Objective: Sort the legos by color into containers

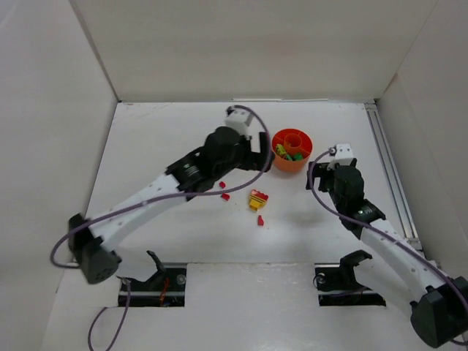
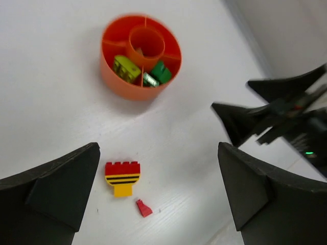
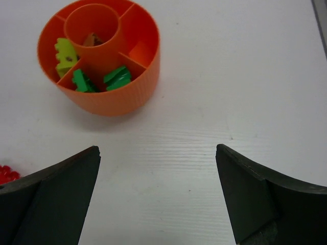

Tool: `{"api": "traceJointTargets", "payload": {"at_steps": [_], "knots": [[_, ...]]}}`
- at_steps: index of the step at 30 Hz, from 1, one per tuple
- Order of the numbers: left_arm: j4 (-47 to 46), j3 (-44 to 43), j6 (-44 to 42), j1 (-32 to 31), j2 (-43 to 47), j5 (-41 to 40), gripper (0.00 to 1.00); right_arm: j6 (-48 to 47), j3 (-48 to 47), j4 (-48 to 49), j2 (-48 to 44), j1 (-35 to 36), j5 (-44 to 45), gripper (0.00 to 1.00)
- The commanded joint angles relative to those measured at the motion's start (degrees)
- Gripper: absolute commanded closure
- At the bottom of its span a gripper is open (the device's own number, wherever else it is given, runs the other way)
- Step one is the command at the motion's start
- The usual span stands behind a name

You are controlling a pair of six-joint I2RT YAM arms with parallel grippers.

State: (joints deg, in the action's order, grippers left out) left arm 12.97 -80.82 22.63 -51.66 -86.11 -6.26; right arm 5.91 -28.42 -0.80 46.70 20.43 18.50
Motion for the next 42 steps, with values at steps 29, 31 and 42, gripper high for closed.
{"api": "traceJointTargets", "payload": {"at_steps": [29,31,42], "knots": [[32.6,38.8,42.9,7.1,64.0,-13.5,0.0,-6.9,-50.6,2.9,69.0,29.6,-20.2,0.37],[32.6,38.8,43.5,7.1,64.6,-13.5,0.0,-6.4,-50.6,2.4,69.9,29.6,-18.7,0.41],[30.9,39.3,42.1,7.1,64.6,-11.8,0.0,-2.1,-50.1,1.8,69.7,30.1,-14.4,0.89]]}}
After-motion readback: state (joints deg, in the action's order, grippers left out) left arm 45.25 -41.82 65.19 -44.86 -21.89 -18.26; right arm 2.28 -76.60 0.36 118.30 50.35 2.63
